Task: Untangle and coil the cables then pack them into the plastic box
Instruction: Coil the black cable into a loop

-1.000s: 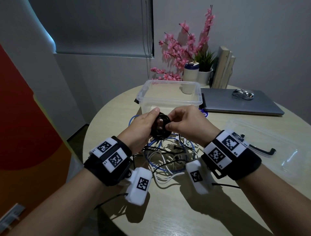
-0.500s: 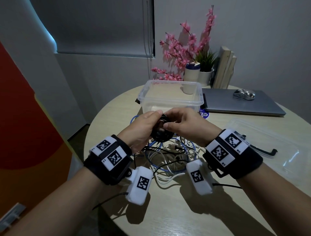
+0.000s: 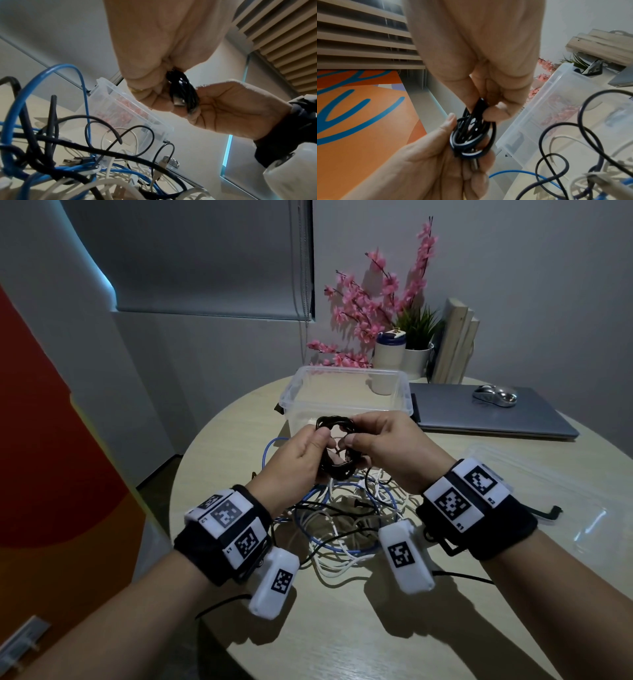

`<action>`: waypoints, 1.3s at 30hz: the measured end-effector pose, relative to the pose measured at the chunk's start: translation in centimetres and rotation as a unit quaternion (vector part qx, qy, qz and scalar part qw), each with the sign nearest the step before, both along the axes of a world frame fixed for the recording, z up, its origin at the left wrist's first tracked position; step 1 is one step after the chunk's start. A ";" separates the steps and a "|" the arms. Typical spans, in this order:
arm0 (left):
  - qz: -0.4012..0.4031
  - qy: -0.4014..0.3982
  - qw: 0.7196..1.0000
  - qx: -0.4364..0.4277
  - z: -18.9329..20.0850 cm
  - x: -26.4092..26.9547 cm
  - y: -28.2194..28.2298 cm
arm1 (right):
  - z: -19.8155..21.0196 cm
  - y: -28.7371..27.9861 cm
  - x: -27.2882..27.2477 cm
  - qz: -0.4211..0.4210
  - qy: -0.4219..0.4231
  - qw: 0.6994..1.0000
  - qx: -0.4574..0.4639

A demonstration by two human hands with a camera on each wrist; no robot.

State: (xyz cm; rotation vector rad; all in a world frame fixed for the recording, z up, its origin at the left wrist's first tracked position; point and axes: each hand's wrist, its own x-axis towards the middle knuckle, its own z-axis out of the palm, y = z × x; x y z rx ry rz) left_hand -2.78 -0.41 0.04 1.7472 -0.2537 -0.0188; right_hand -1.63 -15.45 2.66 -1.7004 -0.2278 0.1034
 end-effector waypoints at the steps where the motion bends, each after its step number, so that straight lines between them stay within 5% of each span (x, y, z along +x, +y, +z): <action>1: 0.005 0.003 1.000 0.003 0.0 0.0 -0.1 | 0.1 -0.1 0.0 0.004 -0.008 1.000 -0.012; 12: -0.082 0.130 0.988 0.018 0.3 -0.4 1.1 | -0.9 -0.4 0.1 0.004 0.023 1.000 -0.015; 17: 0.007 0.052 0.998 0.041 0.4 0.2 2.5 | -1.3 0.4 -0.1 -0.003 0.039 0.998 -0.044; 21: -0.007 0.043 0.997 0.060 0.7 -0.2 4.0 | -1.8 1.7 -0.3 -0.001 0.043 0.998 -0.039; 27: 0.093 0.080 0.990 0.070 0.5 -0.7 8.6 | -2.6 4.1 0.3 0.034 0.002 0.990 -0.133; 33: 0.154 0.130 0.969 0.144 -1.0 -1.3 13.0 | -2.9 7.3 0.0 0.094 -0.092 0.949 -0.287; 39: 0.154 0.180 0.939 0.249 -3.4 -1.4 14.6 | -2.6 9.7 -0.8 0.179 -0.141 0.855 -0.466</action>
